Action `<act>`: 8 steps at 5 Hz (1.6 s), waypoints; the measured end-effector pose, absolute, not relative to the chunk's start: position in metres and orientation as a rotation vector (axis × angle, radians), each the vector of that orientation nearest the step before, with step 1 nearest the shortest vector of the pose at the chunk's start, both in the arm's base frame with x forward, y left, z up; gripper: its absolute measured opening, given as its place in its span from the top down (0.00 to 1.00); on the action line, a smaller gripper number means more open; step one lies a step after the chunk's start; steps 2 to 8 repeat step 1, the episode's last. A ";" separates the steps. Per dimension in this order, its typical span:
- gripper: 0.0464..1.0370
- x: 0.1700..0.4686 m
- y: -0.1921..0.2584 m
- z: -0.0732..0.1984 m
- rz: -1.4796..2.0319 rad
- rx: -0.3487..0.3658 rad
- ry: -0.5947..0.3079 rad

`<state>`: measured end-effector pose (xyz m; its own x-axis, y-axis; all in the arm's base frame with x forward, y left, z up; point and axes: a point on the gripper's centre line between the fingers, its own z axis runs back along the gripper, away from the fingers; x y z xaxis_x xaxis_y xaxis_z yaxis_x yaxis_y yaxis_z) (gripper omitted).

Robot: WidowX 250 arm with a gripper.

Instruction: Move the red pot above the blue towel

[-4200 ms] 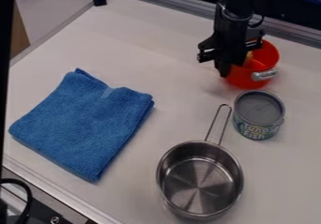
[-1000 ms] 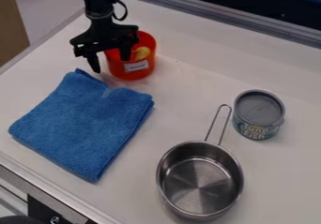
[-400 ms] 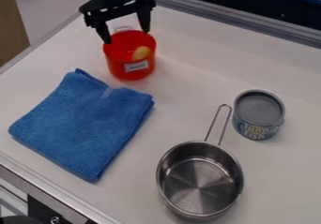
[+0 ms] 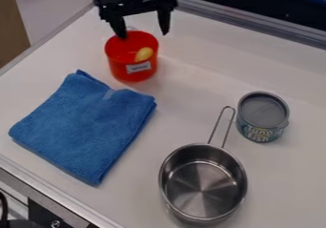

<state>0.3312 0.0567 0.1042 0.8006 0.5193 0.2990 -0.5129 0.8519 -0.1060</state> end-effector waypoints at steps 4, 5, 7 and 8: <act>0.04 0.328 0.031 0.106 0.446 -0.051 -0.329; 0.04 0.328 0.031 0.106 0.446 -0.051 -0.329; 0.04 0.328 0.031 0.106 0.446 -0.051 -0.329; 0.04 0.328 0.031 0.106 0.446 -0.051 -0.329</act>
